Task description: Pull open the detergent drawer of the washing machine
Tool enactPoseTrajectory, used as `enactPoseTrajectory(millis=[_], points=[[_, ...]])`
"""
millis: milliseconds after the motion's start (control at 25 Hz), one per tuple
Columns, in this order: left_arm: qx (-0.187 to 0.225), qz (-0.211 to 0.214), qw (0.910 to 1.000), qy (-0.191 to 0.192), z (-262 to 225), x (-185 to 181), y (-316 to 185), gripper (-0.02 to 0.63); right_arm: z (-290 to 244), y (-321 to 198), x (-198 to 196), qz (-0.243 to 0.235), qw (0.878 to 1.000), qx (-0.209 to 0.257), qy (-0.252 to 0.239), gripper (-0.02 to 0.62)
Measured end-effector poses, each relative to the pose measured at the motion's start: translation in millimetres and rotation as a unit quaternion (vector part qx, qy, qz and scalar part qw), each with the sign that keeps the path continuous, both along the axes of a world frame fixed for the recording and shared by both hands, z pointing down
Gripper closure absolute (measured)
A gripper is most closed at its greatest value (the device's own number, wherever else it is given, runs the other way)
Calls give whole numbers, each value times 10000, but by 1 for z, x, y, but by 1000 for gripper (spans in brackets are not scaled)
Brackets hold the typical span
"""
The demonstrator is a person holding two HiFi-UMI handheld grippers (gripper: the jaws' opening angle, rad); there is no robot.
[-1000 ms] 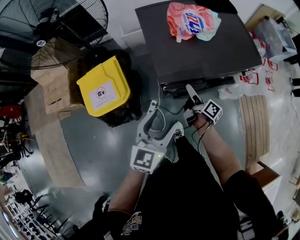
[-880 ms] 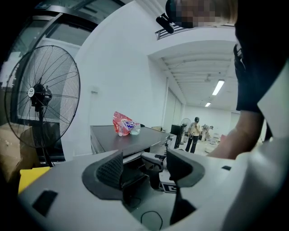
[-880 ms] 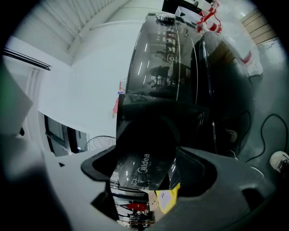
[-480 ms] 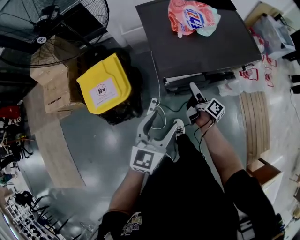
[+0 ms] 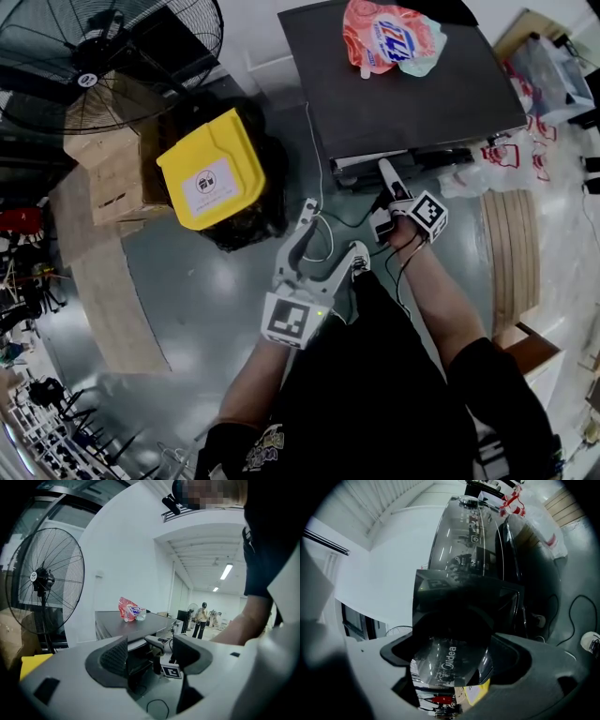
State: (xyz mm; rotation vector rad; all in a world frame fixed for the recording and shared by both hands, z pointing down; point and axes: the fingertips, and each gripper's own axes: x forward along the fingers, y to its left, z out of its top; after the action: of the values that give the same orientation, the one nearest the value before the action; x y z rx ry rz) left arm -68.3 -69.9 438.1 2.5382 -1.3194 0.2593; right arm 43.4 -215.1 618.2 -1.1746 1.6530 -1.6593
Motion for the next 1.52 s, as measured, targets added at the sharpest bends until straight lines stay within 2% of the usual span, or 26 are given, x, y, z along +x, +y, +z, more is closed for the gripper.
enactPoseTrajectory(millis=[280,400,1200,1400,1520], points=[[-4,41,10000,-23,-3,12,-6,330,0,4,-3,-70,10000,-11,-59,120],[-17,97,9999,-29,-3,18,-5,330,-2,8,-2,-144,9997,120,-150,121],[124,584,9982,7,-16,47,68,330,8,120,33,-11,9998,-192,-89,115],[221,626,9978,16,-24,32,97,330,-16,144,27,-536,9950,481,693,161],[323,618,9975,56,-31,19,114,330,-55,163,16,-822,9828,1159,1179,278]])
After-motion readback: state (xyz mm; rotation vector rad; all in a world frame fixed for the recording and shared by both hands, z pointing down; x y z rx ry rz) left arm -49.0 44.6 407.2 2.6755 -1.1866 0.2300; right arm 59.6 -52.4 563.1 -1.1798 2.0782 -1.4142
